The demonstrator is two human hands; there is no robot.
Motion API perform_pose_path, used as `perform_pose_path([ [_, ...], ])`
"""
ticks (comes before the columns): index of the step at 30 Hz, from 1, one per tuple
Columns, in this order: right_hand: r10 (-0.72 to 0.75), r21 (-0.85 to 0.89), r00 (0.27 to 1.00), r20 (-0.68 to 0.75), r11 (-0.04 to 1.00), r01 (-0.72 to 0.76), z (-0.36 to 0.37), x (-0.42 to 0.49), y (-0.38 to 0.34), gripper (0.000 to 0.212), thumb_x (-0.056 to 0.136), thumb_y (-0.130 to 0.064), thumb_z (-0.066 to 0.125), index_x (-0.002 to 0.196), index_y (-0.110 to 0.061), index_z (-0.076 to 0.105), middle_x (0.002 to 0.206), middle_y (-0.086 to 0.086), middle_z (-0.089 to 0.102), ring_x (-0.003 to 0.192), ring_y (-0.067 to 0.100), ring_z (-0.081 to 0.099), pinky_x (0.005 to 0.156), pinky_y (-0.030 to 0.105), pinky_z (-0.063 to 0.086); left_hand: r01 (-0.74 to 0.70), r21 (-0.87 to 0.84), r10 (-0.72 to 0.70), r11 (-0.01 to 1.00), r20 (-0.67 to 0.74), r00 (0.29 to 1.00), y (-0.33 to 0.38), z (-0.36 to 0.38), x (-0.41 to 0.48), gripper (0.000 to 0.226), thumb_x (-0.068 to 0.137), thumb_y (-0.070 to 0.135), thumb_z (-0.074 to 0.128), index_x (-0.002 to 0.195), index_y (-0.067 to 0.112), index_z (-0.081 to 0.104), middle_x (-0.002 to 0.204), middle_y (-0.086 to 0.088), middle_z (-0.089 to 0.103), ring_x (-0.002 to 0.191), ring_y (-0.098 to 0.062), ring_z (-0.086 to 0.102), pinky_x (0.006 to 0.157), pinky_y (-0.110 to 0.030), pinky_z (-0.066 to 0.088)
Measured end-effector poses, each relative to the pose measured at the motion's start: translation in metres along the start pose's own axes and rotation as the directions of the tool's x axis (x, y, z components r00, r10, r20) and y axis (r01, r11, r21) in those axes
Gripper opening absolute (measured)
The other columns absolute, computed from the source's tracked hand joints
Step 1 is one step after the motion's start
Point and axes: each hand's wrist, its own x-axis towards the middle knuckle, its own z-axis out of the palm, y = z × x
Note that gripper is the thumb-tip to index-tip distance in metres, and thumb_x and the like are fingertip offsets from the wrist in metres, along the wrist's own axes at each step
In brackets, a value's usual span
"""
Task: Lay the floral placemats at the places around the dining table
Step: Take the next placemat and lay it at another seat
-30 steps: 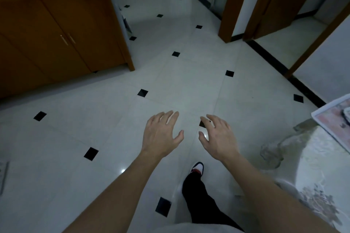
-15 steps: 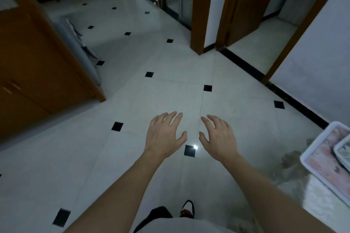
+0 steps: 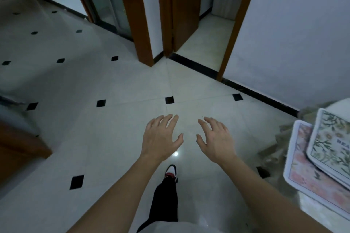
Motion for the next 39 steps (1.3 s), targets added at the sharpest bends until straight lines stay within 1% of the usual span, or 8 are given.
perform_pose_path([
  [6,0.225,-0.048,0.974,-0.037,0.973,-0.226,-0.006,0.078,0.031,0.052,0.091,-0.042,0.05,0.137,-0.018,0.052,0.137,0.009,0.056,0.127,0.027,0.052,0.106,0.045,0.042,-0.194,-0.073,0.198,0.978,0.047,0.979,-0.008,0.008,0.132,0.062,0.085,0.054,0.047,0.136,0.019,0.056,0.134,-0.003,0.062,0.12,-0.025,0.058,0.101,-0.043,0.046],
  [12,0.479,-0.087,0.864,-0.155,0.865,-0.495,-0.031,0.114,0.071,0.05,0.09,-0.042,0.055,0.135,-0.019,0.053,0.135,0.009,0.058,0.123,0.026,0.055,0.101,0.042,0.045,-0.423,-0.088,0.428,0.902,0.038,0.903,0.019,0.012,0.243,0.063,0.086,0.055,0.043,0.138,0.022,0.054,0.136,-0.001,0.06,0.122,-0.022,0.056,0.104,-0.04,0.044],
  [17,0.647,-0.084,0.724,-0.237,0.729,-0.679,-0.055,0.095,0.11,0.049,0.086,-0.039,0.057,0.128,-0.016,0.058,0.127,0.011,0.062,0.114,0.028,0.06,0.095,0.042,0.048,-0.618,-0.143,0.627,0.773,0.026,0.778,0.082,0.024,0.288,0.064,0.086,0.056,0.04,0.137,0.022,0.055,0.135,0.0,0.06,0.121,-0.02,0.056,0.102,-0.039,0.044],
  [22,0.757,-0.076,0.588,-0.284,0.593,-0.801,-0.075,0.061,0.15,0.051,0.082,-0.037,0.058,0.128,-0.016,0.059,0.127,0.009,0.061,0.117,0.028,0.057,0.095,0.042,0.046,-0.742,-0.203,0.763,0.639,0.047,0.645,0.155,0.043,0.313,0.062,0.086,0.055,0.045,0.139,0.023,0.053,0.138,0.001,0.058,0.124,-0.021,0.053,0.103,-0.04,0.043],
  [29,0.846,-0.045,0.4,-0.352,0.412,-0.91,-0.076,0.01,0.216,0.046,0.085,-0.039,0.051,0.125,-0.018,0.058,0.124,0.008,0.062,0.112,0.028,0.058,0.092,0.043,0.047,-0.854,-0.229,0.881,0.468,0.045,0.471,0.274,0.074,0.339,0.06,0.084,0.054,0.045,0.133,0.021,0.057,0.131,0.002,0.062,0.116,-0.019,0.057,0.097,-0.038,0.044],
  [33,0.894,-0.002,0.296,-0.337,0.314,-0.949,-0.069,-0.013,0.264,0.047,0.089,-0.045,0.052,0.127,-0.018,0.058,0.128,0.01,0.062,0.115,0.03,0.058,0.096,0.046,0.047,-0.894,-0.25,0.928,0.372,0.067,0.367,0.345,0.098,0.345,0.059,0.083,0.054,0.046,0.128,0.019,0.06,0.124,0.0,0.065,0.112,-0.021,0.059,0.093,-0.039,0.047],
  [36,0.924,0.05,0.215,-0.315,0.242,-0.969,-0.072,-0.029,0.298,0.052,0.088,-0.045,0.042,0.127,-0.015,0.06,0.126,0.011,0.062,0.115,0.032,0.059,0.097,0.047,0.047,-0.922,-0.256,0.957,0.291,0.077,0.28,0.397,0.114,0.347,0.056,0.083,0.053,0.05,0.126,0.019,0.061,0.118,0.001,0.067,0.105,-0.021,0.062,0.088,-0.038,0.048],
  [39,0.947,0.093,0.137,-0.291,0.17,-0.981,-0.078,-0.048,0.327,0.052,0.088,-0.043,0.04,0.129,-0.015,0.057,0.128,0.011,0.06,0.118,0.032,0.057,0.101,0.048,0.045,-0.93,-0.277,0.969,0.241,0.118,0.216,0.445,0.126,0.347,0.058,0.084,0.056,0.048,0.131,0.022,0.057,0.123,0.003,0.065,0.109,-0.019,0.061,0.09,-0.039,0.05],
])
